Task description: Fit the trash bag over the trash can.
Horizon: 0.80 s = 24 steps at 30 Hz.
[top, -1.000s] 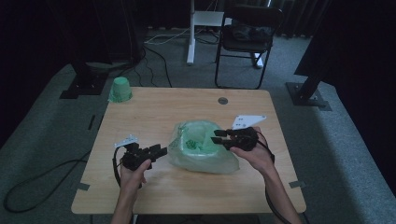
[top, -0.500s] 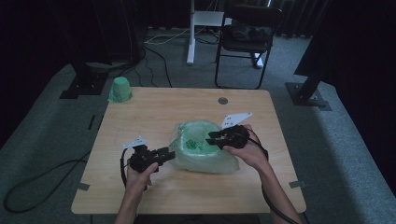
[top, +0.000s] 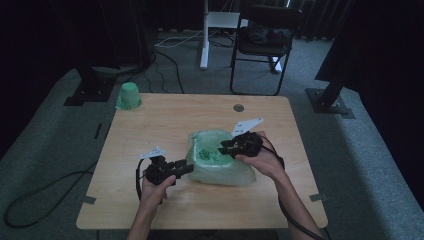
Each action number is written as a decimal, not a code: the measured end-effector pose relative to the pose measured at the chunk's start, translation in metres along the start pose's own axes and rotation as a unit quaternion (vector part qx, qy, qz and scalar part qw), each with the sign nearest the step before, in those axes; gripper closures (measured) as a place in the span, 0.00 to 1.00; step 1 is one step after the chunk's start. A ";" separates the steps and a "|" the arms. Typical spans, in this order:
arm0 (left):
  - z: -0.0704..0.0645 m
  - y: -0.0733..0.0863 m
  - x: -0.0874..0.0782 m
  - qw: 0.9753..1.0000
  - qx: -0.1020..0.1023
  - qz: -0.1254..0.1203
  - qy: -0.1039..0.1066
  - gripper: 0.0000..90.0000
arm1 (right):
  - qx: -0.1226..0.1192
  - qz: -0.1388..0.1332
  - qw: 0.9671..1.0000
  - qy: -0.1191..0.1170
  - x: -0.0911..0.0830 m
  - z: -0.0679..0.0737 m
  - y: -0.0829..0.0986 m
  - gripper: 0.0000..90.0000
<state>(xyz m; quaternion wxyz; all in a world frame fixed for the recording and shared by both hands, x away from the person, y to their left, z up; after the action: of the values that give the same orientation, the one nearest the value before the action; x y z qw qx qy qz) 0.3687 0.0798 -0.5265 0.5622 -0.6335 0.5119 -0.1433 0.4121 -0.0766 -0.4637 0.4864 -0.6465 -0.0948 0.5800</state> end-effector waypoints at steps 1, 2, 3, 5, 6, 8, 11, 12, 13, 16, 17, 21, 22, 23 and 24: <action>0.000 0.000 0.000 1.000 0.000 0.000 0.000 0.56 | -0.003 -0.003 1.000 0.000 -0.002 0.001 -0.004 0.78; 0.000 0.000 0.000 1.000 0.000 0.001 0.001 0.56 | -0.005 -0.004 1.000 0.000 -0.003 0.001 -0.006 0.78; -0.001 0.000 0.001 1.000 -0.001 0.000 0.001 0.56 | -0.008 -0.003 1.000 0.000 -0.005 0.002 -0.008 0.78; -0.001 0.000 0.001 1.000 -0.001 -0.001 0.001 0.56 | -0.014 0.000 1.000 0.002 -0.006 0.004 -0.012 0.78; -0.001 0.000 0.001 1.000 0.000 0.000 0.000 0.56 | -0.016 0.002 1.000 0.002 -0.006 0.005 -0.013 0.78; -0.001 0.000 0.001 1.000 -0.001 0.000 0.001 0.56 | -0.021 0.005 1.000 0.004 -0.006 0.005 -0.015 0.78; -0.001 -0.001 0.001 1.000 0.000 0.000 0.001 0.56 | -0.024 0.011 1.000 0.004 -0.004 0.007 -0.016 0.77; -0.001 -0.001 0.001 1.000 0.000 0.000 0.001 0.56 | -0.026 0.013 1.000 0.004 -0.003 0.007 -0.016 0.77; -0.001 -0.001 0.001 1.000 0.000 0.000 0.001 0.56 | -0.027 0.016 0.999 0.004 -0.002 0.007 -0.016 0.77; -0.001 -0.001 0.001 1.000 -0.001 0.000 0.000 0.56 | -0.031 0.025 0.999 0.007 0.000 0.008 -0.015 0.77; -0.001 0.000 0.001 1.000 0.000 0.000 0.001 0.56 | -0.032 0.027 0.999 0.007 0.001 0.008 -0.015 0.76; -0.001 0.000 0.001 1.000 0.000 0.000 0.001 0.56 | -0.035 0.035 0.999 0.008 0.004 0.008 -0.014 0.76; -0.002 0.000 0.001 1.000 0.000 0.000 0.002 0.56 | -0.036 0.038 0.999 0.007 0.005 0.008 -0.014 0.76; -0.002 0.000 0.001 1.000 0.000 0.001 0.002 0.56 | -0.036 0.040 0.999 0.008 0.006 0.008 -0.014 0.76; -0.002 0.000 0.001 1.000 0.000 0.001 0.002 0.56 | -0.036 0.043 0.998 0.008 0.008 0.007 -0.013 0.76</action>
<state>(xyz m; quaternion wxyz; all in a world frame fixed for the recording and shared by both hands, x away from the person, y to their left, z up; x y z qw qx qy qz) 0.3679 0.0779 -0.5261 0.5616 -0.6325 0.5136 -0.1443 0.4143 -0.0609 -0.4577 0.4384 -0.6717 -0.0842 0.5912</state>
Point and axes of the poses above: each handheld gripper's, and its own axes: x roughly forward along the jaws, y roughly out of its underside, z roughly to its left, the point moved 10 cm from there along x, roughly forward along the jaws, and after that the axes turned 12 degrees about x, right-handed, at the moved point
